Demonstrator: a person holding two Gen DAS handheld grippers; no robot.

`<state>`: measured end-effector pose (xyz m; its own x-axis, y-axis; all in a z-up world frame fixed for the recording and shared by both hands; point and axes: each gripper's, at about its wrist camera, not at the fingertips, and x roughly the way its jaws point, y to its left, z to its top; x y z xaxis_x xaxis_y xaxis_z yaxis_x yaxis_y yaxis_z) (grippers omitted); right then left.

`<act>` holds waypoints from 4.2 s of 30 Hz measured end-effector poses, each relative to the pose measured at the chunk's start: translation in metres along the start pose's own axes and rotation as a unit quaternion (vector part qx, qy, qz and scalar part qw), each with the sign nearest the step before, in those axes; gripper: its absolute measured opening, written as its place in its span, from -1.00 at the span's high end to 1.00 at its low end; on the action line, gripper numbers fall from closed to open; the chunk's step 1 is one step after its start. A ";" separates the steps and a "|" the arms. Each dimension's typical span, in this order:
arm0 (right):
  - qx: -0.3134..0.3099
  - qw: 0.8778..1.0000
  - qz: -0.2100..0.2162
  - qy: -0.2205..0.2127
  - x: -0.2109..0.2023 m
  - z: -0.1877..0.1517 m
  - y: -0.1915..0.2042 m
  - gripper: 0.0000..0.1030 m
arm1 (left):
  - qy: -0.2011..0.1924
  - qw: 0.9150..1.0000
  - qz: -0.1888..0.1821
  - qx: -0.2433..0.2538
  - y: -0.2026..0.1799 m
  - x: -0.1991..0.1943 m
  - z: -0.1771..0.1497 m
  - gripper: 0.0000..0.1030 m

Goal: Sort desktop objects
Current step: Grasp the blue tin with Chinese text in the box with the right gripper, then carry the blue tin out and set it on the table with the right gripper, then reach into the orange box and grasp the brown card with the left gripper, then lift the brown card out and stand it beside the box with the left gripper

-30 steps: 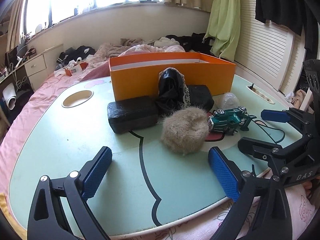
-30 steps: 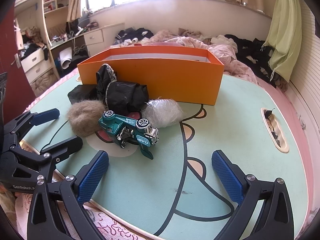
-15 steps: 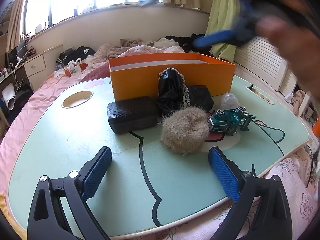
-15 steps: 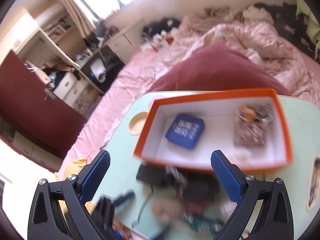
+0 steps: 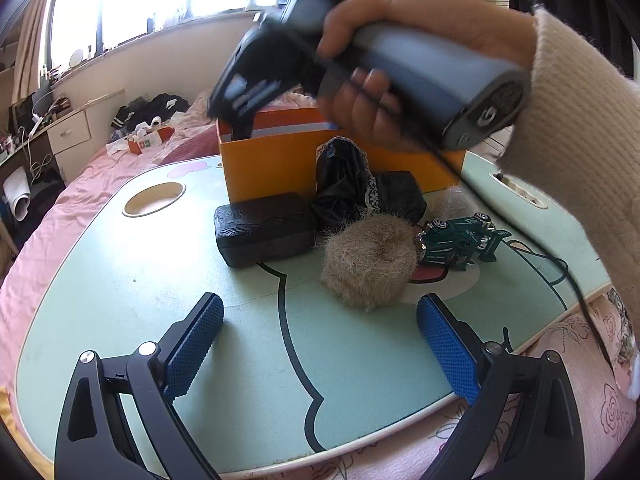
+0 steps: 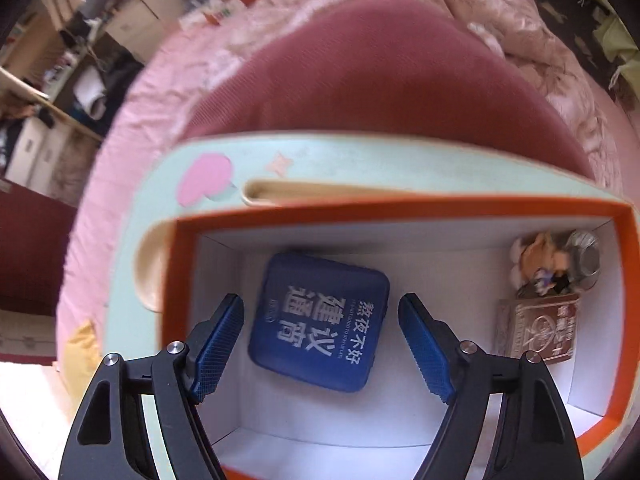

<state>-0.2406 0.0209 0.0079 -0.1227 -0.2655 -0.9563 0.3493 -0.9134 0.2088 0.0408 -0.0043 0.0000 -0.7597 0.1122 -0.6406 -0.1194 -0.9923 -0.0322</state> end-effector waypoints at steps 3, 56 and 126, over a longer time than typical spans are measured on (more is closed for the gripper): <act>-0.006 1.000 -0.011 -0.012 0.001 -0.001 0.000 -0.45 | 0.000 1.000 -0.001 -0.001 0.000 0.000 0.001 -0.89; -0.084 0.953 -0.015 -0.292 -0.080 -0.280 -0.115 -0.86 | -0.003 1.000 0.001 -0.001 -0.001 -0.003 0.001 -0.89; -0.115 0.942 -0.039 -0.314 -0.062 -0.278 -0.091 -1.00 | 0.213 0.965 -0.109 -0.108 -0.030 0.142 0.191 -0.11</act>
<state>-0.0071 0.2064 -0.0086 -0.6563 -0.3962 -0.6421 0.5001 -0.8657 0.0229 -0.1852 0.0515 0.0568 -0.3953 0.3328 -0.8561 -0.0750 -0.9406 -0.3310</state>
